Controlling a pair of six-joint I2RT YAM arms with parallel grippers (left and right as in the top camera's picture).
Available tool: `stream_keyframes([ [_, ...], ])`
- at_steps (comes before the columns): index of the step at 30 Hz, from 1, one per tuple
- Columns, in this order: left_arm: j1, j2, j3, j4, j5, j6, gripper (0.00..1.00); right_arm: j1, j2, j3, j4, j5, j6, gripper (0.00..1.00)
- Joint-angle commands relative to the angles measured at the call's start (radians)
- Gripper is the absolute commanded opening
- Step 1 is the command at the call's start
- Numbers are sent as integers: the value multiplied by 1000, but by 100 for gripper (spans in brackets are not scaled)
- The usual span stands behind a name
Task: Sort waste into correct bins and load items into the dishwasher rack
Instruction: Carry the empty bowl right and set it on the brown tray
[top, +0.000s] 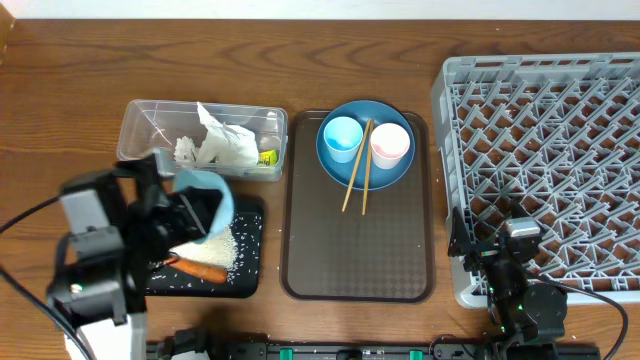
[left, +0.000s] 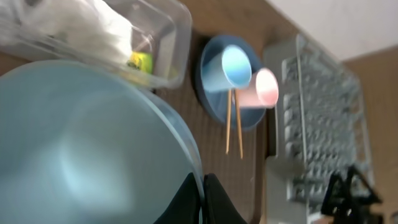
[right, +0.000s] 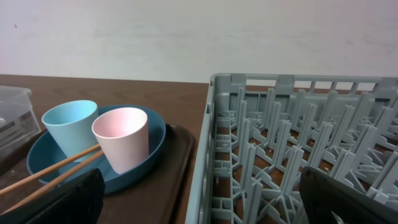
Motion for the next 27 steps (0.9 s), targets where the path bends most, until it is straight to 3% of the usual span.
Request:
stream_keyframes([
  [1, -159, -10, 20, 1, -186, -82, 6, 10, 0, -2, -4, 0, -4, 99],
  [11, -632, 55, 19, 3, -453, -257, 6, 10, 0, -2, -4, 0, -4, 99],
  [20, -947, 225, -21, 89, -484, -325, 6, 10, 0, -2, -4, 0, -5, 99],
  [27, -1104, 423, -23, 208, -501, -370, 7, 10, 0, -2, -4, 0, -4, 99],
])
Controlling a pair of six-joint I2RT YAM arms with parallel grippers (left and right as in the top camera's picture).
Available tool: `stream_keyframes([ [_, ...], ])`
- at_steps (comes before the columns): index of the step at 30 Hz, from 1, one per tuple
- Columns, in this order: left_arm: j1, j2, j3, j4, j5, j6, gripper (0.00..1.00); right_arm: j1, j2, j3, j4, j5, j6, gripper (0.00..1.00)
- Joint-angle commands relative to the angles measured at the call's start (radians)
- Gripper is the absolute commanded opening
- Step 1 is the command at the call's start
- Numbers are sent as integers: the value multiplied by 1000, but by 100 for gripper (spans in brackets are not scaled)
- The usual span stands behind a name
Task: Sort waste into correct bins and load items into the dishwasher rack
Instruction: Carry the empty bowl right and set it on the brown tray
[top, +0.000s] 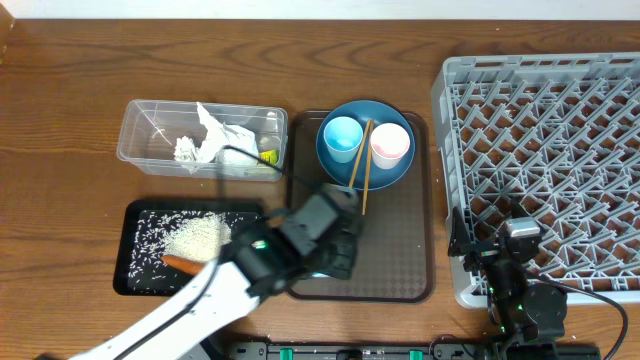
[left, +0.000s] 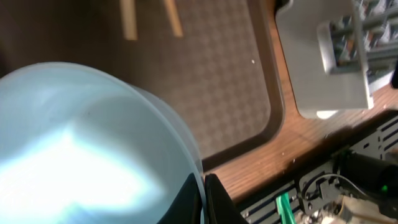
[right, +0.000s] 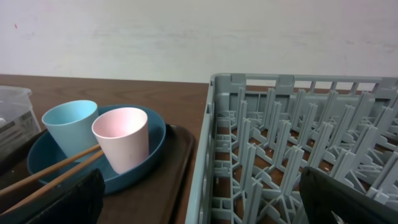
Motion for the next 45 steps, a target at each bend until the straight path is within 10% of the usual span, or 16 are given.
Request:
stream_keyframes([
  [1, -54, 82, -17, 43, -27, -36, 6, 10, 0, -2, -4, -1, -4, 99],
  [18, -142, 342, -17, 225, -27, -62, 14, 10, 0, -2, -4, -1, -4, 99],
  [45, -132, 216, 76, 264, -28, -57, 26, 10, 0, -2, -4, -1, -4, 99],
])
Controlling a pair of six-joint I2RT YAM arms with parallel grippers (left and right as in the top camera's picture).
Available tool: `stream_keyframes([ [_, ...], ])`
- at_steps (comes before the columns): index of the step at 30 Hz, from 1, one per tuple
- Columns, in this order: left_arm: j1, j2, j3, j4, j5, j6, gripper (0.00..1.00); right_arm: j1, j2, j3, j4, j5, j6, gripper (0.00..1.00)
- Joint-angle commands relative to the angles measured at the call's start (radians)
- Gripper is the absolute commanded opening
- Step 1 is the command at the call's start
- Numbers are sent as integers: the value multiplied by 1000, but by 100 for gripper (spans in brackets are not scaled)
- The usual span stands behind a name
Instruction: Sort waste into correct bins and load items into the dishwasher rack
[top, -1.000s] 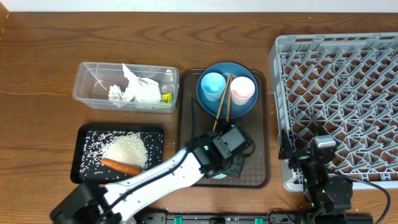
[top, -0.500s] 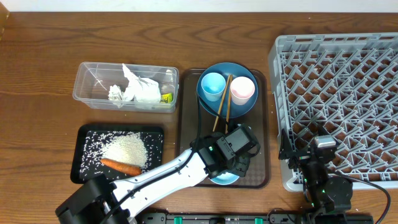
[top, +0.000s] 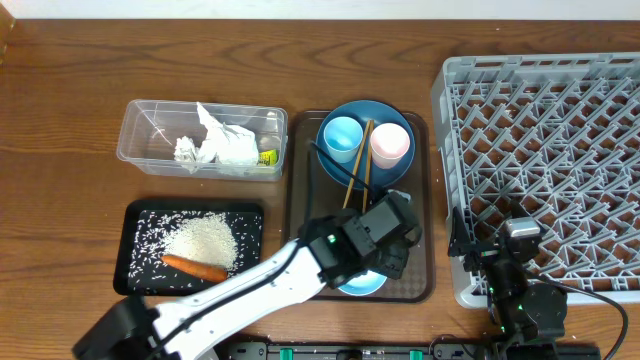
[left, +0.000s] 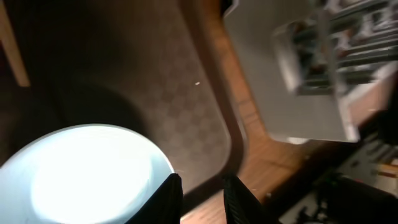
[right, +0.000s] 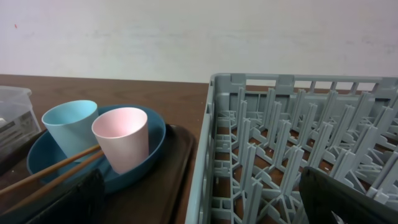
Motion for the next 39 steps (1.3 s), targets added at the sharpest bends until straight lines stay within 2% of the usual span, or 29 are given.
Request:
stream_keyframes([
  [1, 15, -60, 30, -15, -16, 2, 26, 10, 0, -2, -4, 0, -4, 99],
  [11, 181, -206, 30, -68, -16, 2, 26, 10, 0, -2, -4, 0, -5, 99],
  [15, 248, -250, 30, -96, -16, 1, 31, 10, 0, -2, -4, 0, -5, 99],
  [18, 267, -262, 30, -164, -17, 2, 33, 10, 0, -2, -4, 0, -4, 99],
  [24, 269, -259, 30, -332, -142, -2, 37, 10, 0, -2, -4, 0, -4, 99],
  [31, 269, -259, 30, -467, -139, -2, 55, 10, 0, -2, -4, 0, -5, 99],
  [35, 269, -259, 30, -476, -139, 3, 66, 10, 0, -2, -4, 0, -4, 99],
  [38, 269, -259, 30, -475, -139, 2, 79, 10, 0, -2, -4, 0, -4, 99],
  [39, 269, -259, 29, -475, -140, 3, 80, 10, 0, -2, -4, 0, -5, 99],
])
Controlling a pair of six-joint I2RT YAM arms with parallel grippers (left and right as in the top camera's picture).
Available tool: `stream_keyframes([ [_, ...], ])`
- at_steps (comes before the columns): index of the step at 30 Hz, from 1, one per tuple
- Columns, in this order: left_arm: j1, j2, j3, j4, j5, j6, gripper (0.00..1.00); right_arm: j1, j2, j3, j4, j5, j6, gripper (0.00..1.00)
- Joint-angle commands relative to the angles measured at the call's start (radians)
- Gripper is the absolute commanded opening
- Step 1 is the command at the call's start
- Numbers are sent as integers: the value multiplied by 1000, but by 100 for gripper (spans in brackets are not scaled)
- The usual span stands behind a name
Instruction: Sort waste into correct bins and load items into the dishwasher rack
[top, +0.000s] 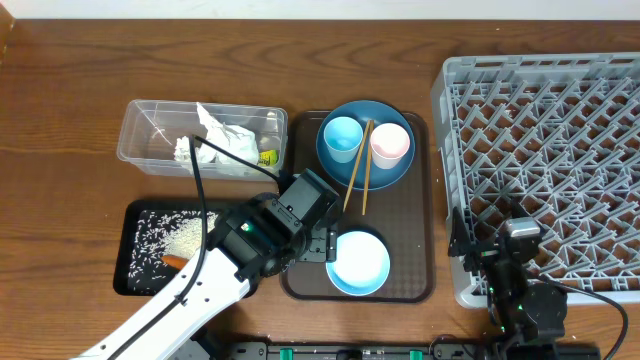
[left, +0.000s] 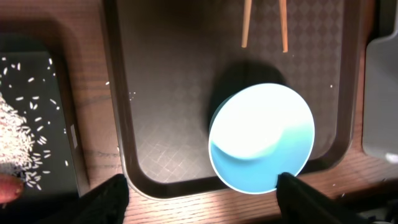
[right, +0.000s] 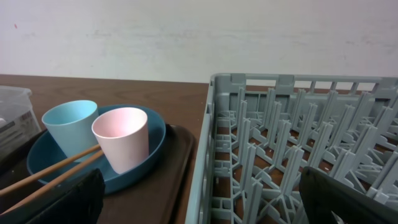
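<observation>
A light blue bowl (top: 358, 262) stands upright and empty on the front right of the brown tray (top: 310, 200). It fills the middle of the left wrist view as bowl (left: 261, 137). My left gripper (top: 322, 245) hovers just left of it, wide open (left: 202, 183) and holding nothing. At the tray's back, a blue plate (top: 365, 170) carries a blue cup (top: 342, 135), a pink cup (top: 390, 145) and chopsticks (top: 355, 180). The grey dishwasher rack (top: 545, 165) is at the right. My right gripper (top: 505, 250) rests open (right: 200, 180) at its front left corner.
A clear bin (top: 150, 125) holding crumpled tissue (top: 222, 142) stands at the back left. In front of it lies a black tray (top: 135, 280) with spilled rice (top: 195, 240) and a carrot piece (top: 172, 263). My left arm's cable loops over the clear bin.
My left gripper was low over the bowl with its fingers narrowly apart at the rim. It now stands higher and further left, wide open, and the bowl sits alone on the tray.
First my left gripper held the bowl tilted over the black tray with rice below it. Then it carried the bowl over the brown tray. Then the bowl stood on the tray's front right. Now the gripper is off it. The right arm stayed still.
</observation>
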Motion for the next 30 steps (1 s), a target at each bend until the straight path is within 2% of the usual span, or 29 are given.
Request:
stream_keyframes([
  [1, 6, 0, 20, -5, -30, 9, 80, 10, 0, -2, -4, 0, -4, 99],
  [5, 11, -1, 15, 0, -192, -5, 80, 10, 0, -2, -4, 0, -4, 99],
  [10, 100, -8, 15, -2, -191, -29, 81, 10, 0, -2, -4, 0, -4, 99],
  [17, 296, -32, 15, 2, -200, 41, 82, 10, 0, -2, -4, -1, 7, 99],
  [19, 354, -32, 15, 2, -210, 43, 85, 10, 0, -2, -4, -14, 39, 99],
  [22, 413, -32, 15, 0, -209, 42, 92, 10, 2, -1, 8, -47, 186, 99],
  [26, 441, -32, 15, -1, -209, 42, 95, 10, 10, 22, -43, -89, 203, 99],
  [30, 441, -32, 15, -2, -209, 42, 96, 10, 40, 167, -222, -82, 217, 99],
])
